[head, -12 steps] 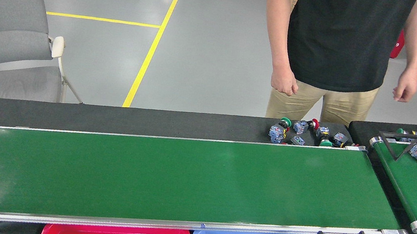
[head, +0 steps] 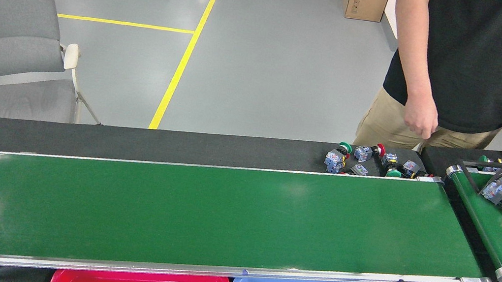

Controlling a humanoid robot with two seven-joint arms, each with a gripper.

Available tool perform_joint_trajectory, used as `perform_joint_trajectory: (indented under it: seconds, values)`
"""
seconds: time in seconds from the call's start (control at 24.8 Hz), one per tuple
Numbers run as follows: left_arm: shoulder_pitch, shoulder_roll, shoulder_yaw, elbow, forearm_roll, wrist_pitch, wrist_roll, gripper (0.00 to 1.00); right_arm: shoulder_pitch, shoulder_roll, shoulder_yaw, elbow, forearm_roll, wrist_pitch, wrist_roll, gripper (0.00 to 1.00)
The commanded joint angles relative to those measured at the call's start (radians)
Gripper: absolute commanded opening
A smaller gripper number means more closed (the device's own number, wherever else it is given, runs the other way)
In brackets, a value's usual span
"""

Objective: Pick switch part from conveyor to tray

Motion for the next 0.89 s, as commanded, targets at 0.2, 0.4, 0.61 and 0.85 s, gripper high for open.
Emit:
perform_joint_trajectory:
  seconds: [0.2,0.4,0.61,0.85]
  values:
    - [-0.002,0.012,0.014,0.0,0.003,0.007,0.01,1.0,-0.014,-0.015,-0.034,-0.013,-0.005,0.006,0.001,1.0]
    - [-0.002,0.009,0.01,-0.006,0.004,0.002,0.01,1.0,-0.015,-0.015,-0.035,-0.013,-0.005,0.006,0.001,1.0]
    - [0.001,0.008,-0.001,-0.012,0.001,-0.001,0.01,1.0,-0.015,-0.018,-0.034,-0.013,-0.005,0.003,0.004,1.0]
    - [0.002,0.006,-0.004,-0.012,0.0,-0.003,0.01,1.0,-0.015,-0.021,-0.034,-0.013,-0.003,-0.001,0.012,1.0]
